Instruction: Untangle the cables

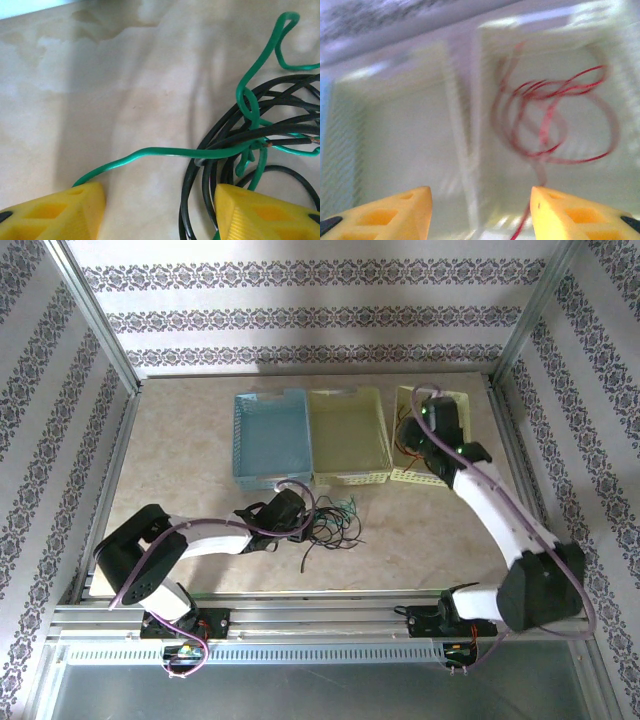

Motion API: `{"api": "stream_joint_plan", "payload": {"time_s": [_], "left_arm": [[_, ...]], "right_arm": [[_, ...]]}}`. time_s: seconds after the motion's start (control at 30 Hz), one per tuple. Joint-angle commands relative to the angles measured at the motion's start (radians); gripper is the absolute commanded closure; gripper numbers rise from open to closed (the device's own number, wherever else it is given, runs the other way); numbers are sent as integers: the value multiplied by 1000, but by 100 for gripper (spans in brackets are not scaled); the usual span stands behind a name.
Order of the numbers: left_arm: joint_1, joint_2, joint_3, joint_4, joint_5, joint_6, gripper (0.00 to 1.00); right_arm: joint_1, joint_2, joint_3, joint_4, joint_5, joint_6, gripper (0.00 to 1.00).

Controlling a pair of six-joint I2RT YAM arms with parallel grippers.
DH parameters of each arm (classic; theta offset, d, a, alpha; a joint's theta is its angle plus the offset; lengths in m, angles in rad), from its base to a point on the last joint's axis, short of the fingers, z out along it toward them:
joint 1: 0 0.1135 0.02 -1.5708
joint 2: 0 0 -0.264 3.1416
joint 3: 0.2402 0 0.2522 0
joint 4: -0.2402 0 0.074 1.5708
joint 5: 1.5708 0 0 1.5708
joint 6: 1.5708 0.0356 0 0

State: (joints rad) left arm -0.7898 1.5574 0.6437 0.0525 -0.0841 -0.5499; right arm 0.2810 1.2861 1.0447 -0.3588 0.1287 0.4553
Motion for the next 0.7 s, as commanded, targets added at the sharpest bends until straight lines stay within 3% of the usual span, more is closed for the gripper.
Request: {"api": "stream_joint_plan", "payload": {"time_s": [0.0,0.1,0.2,0.67], "left_arm": [[18,-46,-46,-29,-18,22,40],[18,-88,-83,17,-3,25,40],[19,-119,-105,45,-3,27,40],[18,-110,-90,49,-5,39,40]], "right_arm": [[118,-50,-129,-13,-206,-40,46],[242,-51,-212,20,-306,-33,46],[316,-2,-238,50,-316,-36,47],[339,243,-184,128,-359,-23,54]]}}
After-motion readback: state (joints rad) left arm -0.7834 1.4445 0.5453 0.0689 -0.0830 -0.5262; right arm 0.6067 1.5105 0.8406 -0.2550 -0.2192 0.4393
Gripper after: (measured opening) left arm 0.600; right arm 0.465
